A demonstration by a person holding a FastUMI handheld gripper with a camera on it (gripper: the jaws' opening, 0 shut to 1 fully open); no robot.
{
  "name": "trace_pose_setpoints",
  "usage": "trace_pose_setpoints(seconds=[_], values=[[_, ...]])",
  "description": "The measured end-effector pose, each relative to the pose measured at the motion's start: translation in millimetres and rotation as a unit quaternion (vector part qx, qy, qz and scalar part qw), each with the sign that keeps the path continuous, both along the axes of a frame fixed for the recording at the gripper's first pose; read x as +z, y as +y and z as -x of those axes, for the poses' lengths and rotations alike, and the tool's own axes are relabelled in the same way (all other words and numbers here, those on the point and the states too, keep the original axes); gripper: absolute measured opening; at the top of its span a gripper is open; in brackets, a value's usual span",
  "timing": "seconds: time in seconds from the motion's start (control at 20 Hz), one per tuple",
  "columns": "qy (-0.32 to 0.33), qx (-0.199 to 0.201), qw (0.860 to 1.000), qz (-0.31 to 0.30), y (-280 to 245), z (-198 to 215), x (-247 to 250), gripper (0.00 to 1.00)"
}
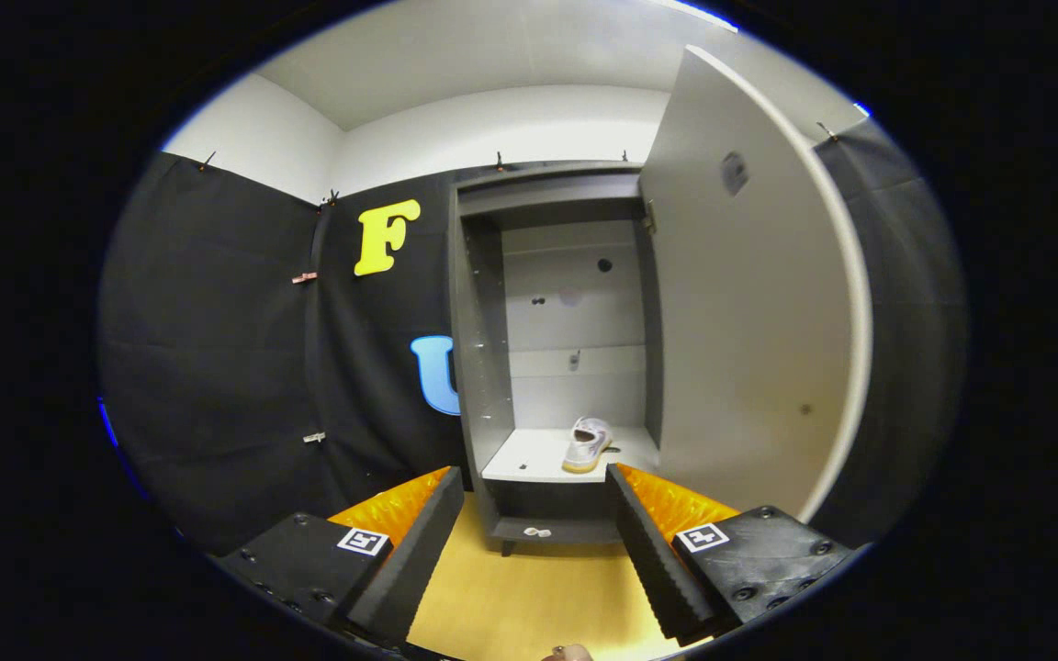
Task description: Open the shoe cabinet door, grab the shoes and put them into the shoe cabinet, then close the shoe cabinet door.
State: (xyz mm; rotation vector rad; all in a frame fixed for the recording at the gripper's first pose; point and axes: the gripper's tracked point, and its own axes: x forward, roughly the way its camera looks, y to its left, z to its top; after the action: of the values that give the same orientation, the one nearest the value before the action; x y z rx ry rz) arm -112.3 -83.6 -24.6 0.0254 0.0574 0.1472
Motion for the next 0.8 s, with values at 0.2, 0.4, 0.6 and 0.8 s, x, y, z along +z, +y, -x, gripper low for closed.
trace_pose_setpoints(seconds=[0.2,0.4,0.6,0.8], values=[[-0.009,-0.053,0.999,0.002,-55.0,34.1,19.3,0.98],[-0.022,-0.128,0.991,0.007,-106.4,46.8,31.8,0.98],[-0.026,-0.189,0.982,0.004,-150.4,56.1,34.8,0.98],[-0.019,-0.198,0.98,-0.004,-187.2,49.4,29.4,0.98]])
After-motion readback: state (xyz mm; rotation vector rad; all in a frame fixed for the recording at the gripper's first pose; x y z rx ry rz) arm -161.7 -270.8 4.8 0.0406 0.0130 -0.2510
